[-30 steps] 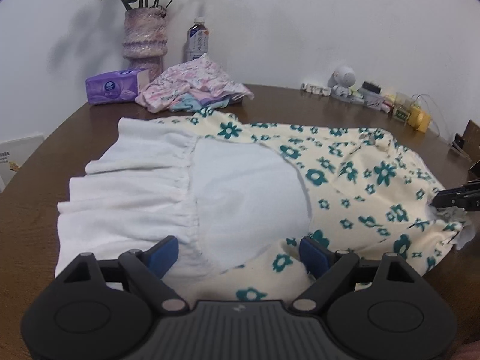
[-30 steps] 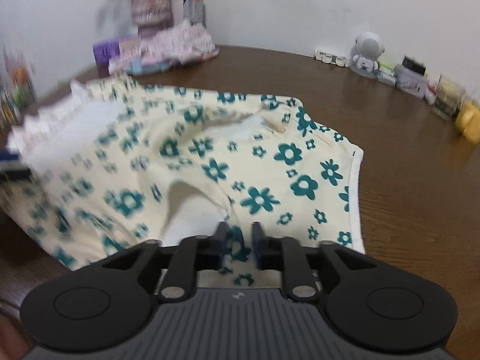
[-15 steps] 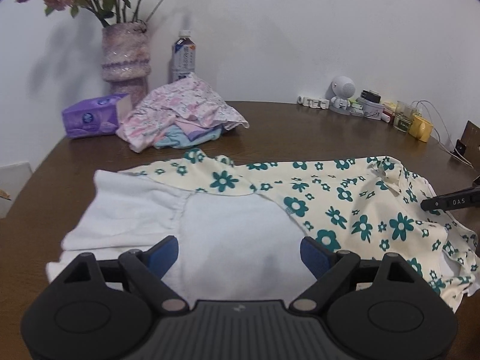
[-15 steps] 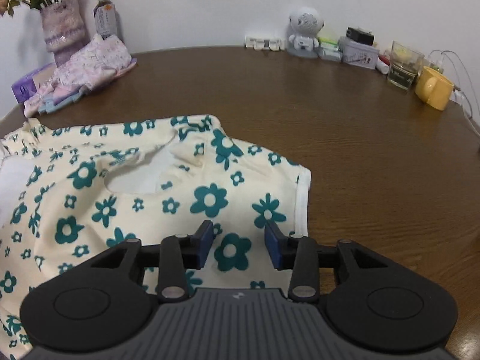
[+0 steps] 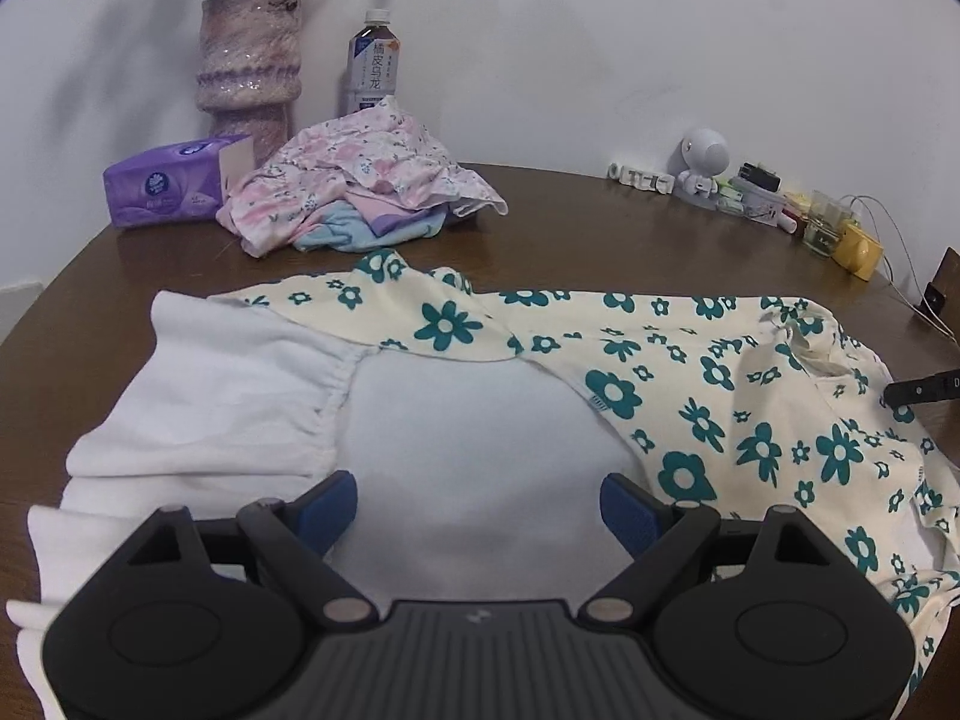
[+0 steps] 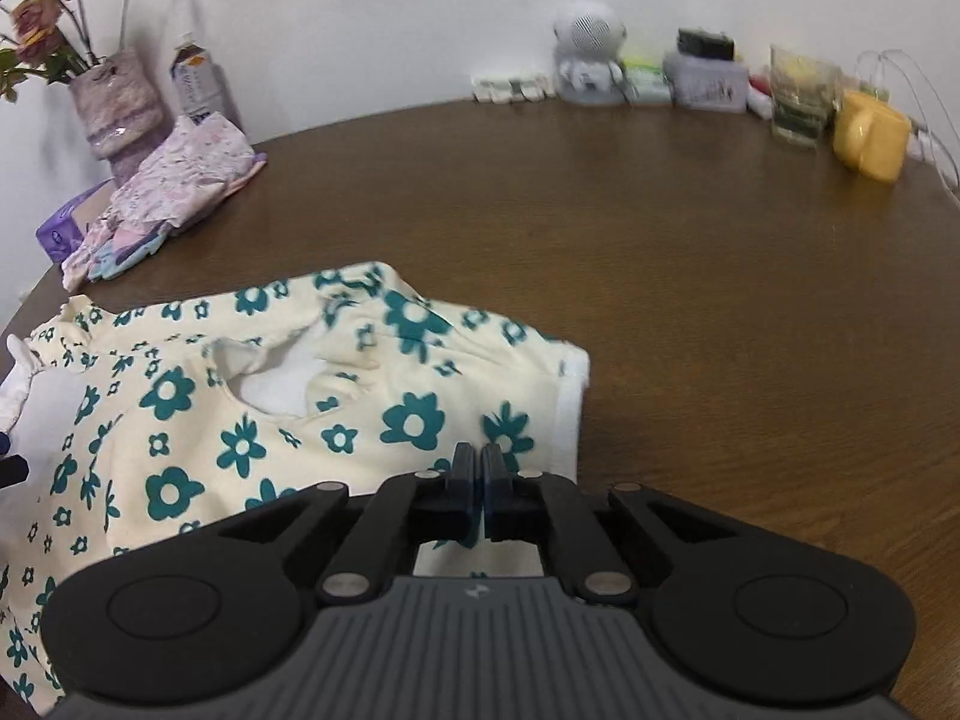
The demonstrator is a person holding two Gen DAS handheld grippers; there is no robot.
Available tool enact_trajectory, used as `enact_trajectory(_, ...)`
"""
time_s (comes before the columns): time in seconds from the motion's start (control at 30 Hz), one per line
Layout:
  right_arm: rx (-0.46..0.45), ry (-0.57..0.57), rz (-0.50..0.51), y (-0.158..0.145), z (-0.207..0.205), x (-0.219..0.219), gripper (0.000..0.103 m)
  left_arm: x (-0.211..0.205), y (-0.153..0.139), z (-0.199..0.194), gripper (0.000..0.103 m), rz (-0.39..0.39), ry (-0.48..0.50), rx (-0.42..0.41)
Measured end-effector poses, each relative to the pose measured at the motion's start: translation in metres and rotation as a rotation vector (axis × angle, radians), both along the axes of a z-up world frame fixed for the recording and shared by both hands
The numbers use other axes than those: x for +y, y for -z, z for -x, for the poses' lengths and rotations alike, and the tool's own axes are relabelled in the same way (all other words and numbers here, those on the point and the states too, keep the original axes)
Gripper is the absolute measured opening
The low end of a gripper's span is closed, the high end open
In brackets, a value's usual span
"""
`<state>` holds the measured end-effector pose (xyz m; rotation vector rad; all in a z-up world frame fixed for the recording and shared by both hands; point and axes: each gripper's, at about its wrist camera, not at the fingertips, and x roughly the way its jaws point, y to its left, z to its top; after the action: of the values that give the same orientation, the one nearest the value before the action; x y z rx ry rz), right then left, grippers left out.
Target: Fold clothes
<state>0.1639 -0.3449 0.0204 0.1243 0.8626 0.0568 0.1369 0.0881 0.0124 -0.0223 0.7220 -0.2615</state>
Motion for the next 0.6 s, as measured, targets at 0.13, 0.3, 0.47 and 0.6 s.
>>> enact_trajectory(0.13,-0.009,-0.006,-0.033,-0.005,-0.003,-0.004,0.005,0.0,0.0,0.0,0.088,-0.003,0.001,0.001)
enact_trajectory(0.3,-0.047,-0.016,-0.026,-0.013,-0.021,0.005,0.026,-0.004,-0.017,-0.006,0.088,0.015,0.038,-0.021)
enact_trajectory(0.47,-0.01,-0.023,0.017,0.0,-0.049,0.014,0.03,-0.012,-0.027,-0.035,0.088,-0.032,0.061,0.005)
enact_trajectory(0.6,0.001,-0.024,0.048,0.007,-0.055,0.016,0.003,-0.015,-0.012,-0.061,0.088,-0.053,0.046,0.073)
